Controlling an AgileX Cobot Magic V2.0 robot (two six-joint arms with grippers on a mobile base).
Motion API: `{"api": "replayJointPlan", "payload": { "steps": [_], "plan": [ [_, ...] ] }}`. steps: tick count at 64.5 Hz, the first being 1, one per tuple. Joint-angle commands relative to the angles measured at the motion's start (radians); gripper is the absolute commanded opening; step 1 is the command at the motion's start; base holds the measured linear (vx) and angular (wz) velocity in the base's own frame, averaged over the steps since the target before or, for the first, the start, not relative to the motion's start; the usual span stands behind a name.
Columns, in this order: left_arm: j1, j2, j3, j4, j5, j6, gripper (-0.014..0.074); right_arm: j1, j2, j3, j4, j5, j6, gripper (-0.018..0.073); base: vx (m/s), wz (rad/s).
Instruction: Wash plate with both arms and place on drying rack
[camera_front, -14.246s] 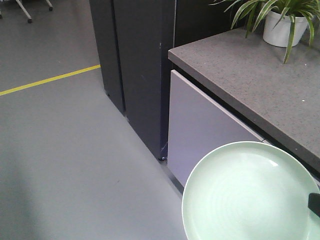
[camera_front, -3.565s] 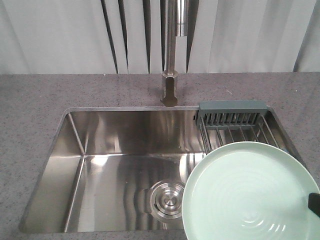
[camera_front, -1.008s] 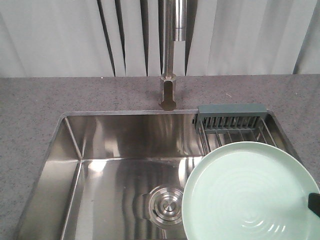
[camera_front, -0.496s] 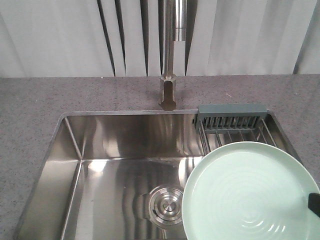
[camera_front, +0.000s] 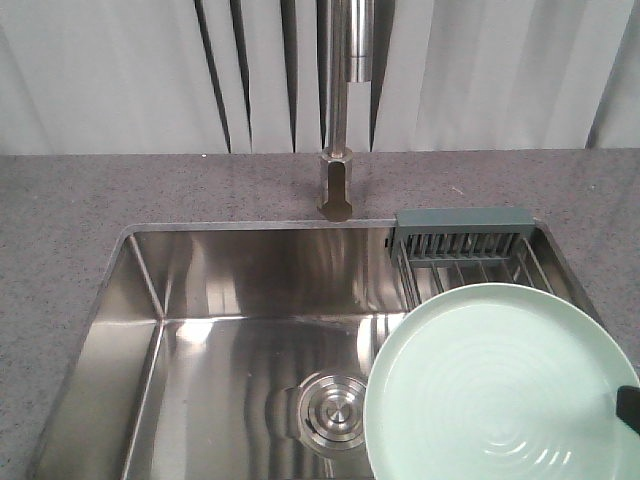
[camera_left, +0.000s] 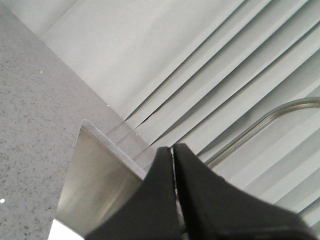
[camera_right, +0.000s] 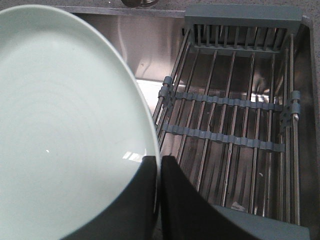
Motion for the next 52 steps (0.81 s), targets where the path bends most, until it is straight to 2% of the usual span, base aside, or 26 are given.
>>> {"api": "replayJointPlan", "payload": {
  "steps": [1, 12, 16, 19, 23, 28, 38, 52],
  "plan": [
    [-0.004, -0.015, -0.028, -0.06, -0.102, -0.014, -0.0006, -0.007, 0.006, -0.026, 0.038, -0.052, -0.002, -0.0001, 0.0, 0.0],
    [-0.004, -0.015, -0.046, -0.279, -0.083, -0.161, -0.0006, -0.007, 0.006, -0.026, 0.038, -0.052, -0.002, -0.0001, 0.0, 0.0],
    [-0.004, -0.015, -0.094, -0.314, -0.031, -0.166, -0.0006, -0.007, 0.006, -0.026, 0.038, -0.052, -0.002, -0.0001, 0.0, 0.0],
    [-0.004, -0.015, -0.14, -0.309, 0.015, -0.154, -0.0006, -0.007, 0.006, -0.026, 0.038, -0.052, -0.002, -0.0001, 0.0, 0.0],
    [-0.004, -0.013, -0.217, -0.309, 0.037, -0.096, -0.0006, -0.007, 0.006, -0.026, 0.038, -0.052, -0.002, -0.0001, 0.0, 0.0],
    [-0.004, -0.004, -0.305, -0.309, 0.011, 0.026, -0.0006, -0.007, 0.006, -0.026, 0.038, -0.052, -0.002, -0.0001, 0.0, 0.0],
    [-0.004, 0.104, -0.466, -0.31, -0.013, 0.193, -0.0006, -0.007, 0.006, -0.026, 0.038, -0.052, -0.002, -0.0001, 0.0, 0.0],
    [-0.004, 0.416, -0.641, -0.31, 0.175, 0.36, -0.0006, -0.007, 0.006, -0.026, 0.038, -0.052, -0.002, -0.0001, 0.0, 0.0]
  ]
}}
